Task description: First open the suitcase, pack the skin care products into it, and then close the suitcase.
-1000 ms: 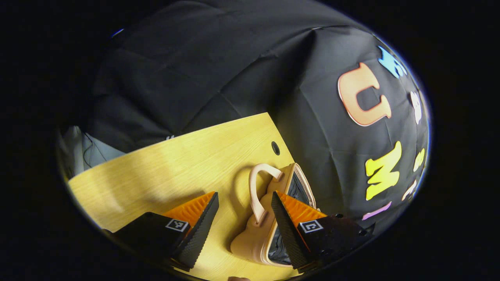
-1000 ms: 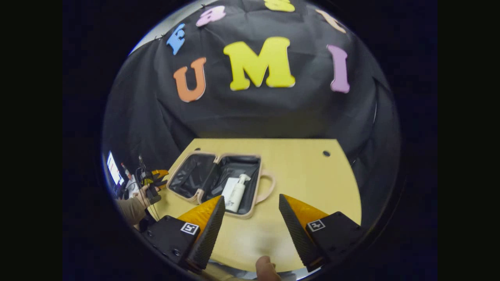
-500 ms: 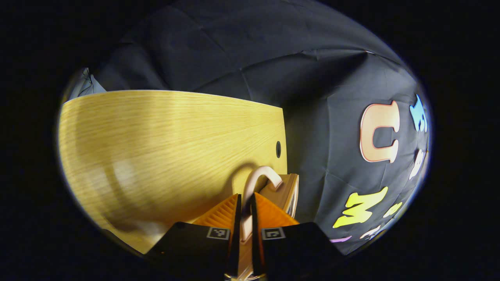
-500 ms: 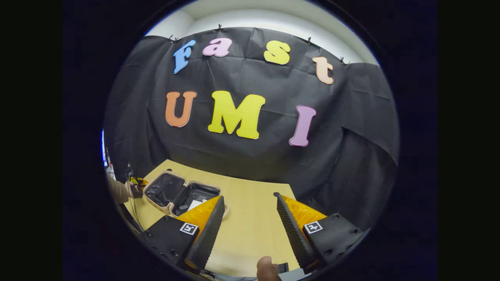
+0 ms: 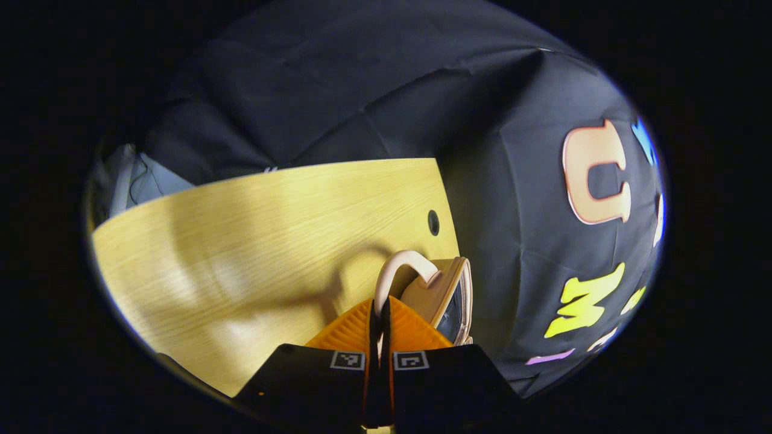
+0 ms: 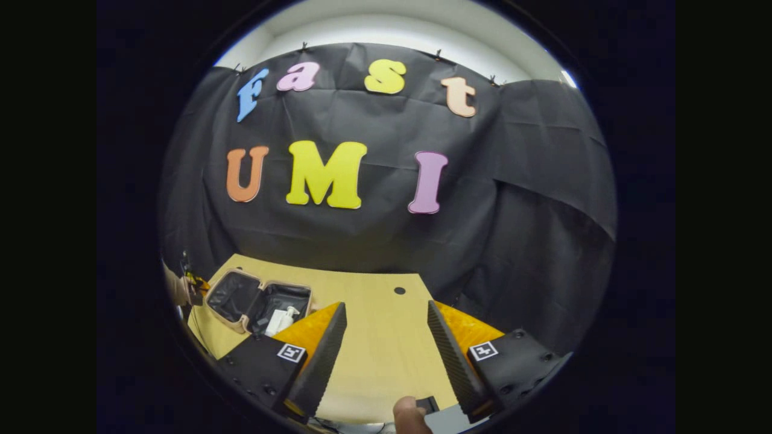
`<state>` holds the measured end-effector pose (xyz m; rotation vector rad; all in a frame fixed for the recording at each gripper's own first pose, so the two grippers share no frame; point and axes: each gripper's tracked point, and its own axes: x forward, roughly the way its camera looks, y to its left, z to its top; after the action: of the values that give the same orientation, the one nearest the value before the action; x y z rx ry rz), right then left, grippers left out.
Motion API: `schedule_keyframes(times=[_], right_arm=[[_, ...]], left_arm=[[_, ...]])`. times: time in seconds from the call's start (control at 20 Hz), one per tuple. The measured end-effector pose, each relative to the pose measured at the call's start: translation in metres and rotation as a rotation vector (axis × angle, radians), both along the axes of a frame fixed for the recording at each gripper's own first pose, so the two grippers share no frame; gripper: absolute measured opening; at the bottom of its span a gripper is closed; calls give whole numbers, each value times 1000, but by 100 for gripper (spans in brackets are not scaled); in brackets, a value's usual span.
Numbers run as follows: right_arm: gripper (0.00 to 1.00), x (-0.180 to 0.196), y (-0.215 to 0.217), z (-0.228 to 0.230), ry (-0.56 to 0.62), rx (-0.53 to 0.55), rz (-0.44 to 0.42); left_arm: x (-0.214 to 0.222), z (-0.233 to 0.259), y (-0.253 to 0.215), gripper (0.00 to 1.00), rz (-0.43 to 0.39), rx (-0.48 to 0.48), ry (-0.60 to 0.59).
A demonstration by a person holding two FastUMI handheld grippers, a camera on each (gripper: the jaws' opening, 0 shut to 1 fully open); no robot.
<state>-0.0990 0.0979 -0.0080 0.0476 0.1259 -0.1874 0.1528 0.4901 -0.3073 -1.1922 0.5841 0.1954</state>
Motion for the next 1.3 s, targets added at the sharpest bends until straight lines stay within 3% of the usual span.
schedule_keyframes(times=[0.35, 0.75, 1.0, 1.3], right_arm=[[81, -8, -29, 9, -69, -26, 52], [80, -7, -50, -1, -65, 24, 166], [80, -11, -61, 3, -88, 23, 203], [78, -18, -77, -7, -74, 25, 217]], left_arm=[[8, 101, -20, 3, -100, 356, -124], [2, 189, -86, 3, -110, 554, -202], [-2, 226, -147, 3, -212, 759, -235], [-4, 244, -226, 3, -351, 927, -296]])
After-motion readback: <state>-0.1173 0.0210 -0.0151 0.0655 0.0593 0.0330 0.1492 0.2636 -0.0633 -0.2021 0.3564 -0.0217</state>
